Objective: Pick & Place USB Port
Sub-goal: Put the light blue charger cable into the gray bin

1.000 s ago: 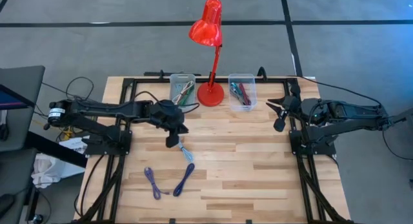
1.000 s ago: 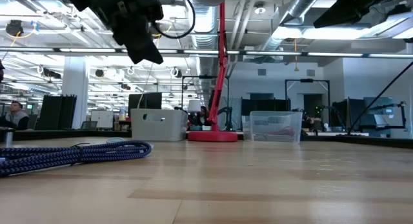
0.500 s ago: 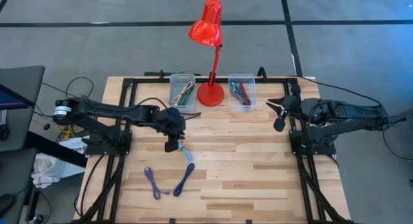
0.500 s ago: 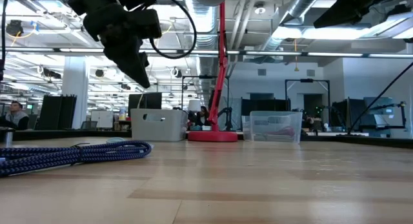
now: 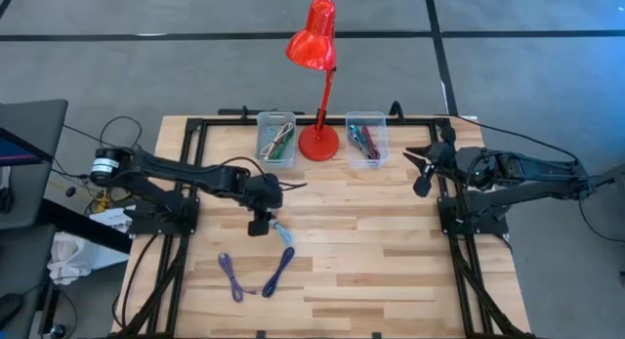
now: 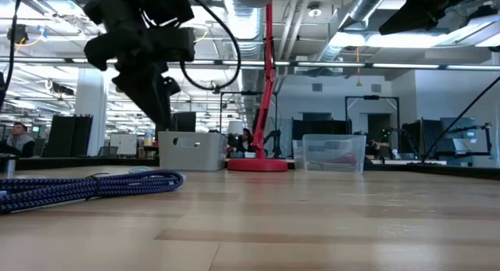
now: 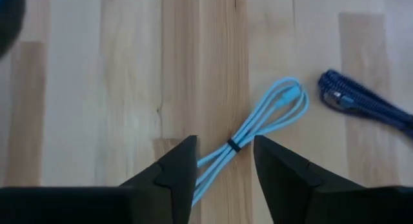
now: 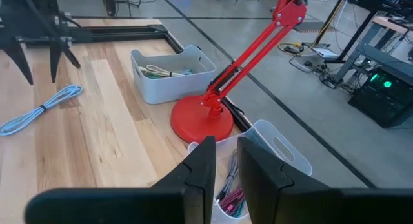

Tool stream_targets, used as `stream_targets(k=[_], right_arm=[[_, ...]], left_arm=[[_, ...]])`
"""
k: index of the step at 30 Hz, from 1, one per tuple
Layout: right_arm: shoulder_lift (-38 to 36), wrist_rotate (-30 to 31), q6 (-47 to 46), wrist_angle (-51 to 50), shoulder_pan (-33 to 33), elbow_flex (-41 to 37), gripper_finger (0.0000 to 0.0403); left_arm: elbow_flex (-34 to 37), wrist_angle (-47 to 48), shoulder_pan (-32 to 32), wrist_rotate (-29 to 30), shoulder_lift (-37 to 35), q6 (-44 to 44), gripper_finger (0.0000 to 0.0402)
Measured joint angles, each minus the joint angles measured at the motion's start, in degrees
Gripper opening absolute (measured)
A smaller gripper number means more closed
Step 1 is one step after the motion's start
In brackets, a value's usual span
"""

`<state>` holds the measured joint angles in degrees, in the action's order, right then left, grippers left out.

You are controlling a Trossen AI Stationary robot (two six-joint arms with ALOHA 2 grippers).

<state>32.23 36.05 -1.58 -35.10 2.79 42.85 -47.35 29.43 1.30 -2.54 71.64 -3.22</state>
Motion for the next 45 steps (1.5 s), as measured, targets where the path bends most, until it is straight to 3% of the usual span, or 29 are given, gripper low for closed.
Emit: stream_targets(k=[8, 23, 45], right_arm=[[0.0, 0.0, 0.0, 0.0, 0.0, 0.0, 0.0058], [0.0, 0.0, -0.2, 0.0, 0.0, 0.0, 0.0058], [0.0, 0.0, -0.4, 0.0, 0.0, 0.0, 0.0058]], left_arm=[[0.0, 0.1, 0.3, 0.0, 4.9, 0.0, 0.0182], [4.2, -1.1, 0.3, -0.2, 5.8, 0.5, 0.0182], [4.3, -5.5, 0.3, 1.2, 7.0, 0.5, 0.0175]])
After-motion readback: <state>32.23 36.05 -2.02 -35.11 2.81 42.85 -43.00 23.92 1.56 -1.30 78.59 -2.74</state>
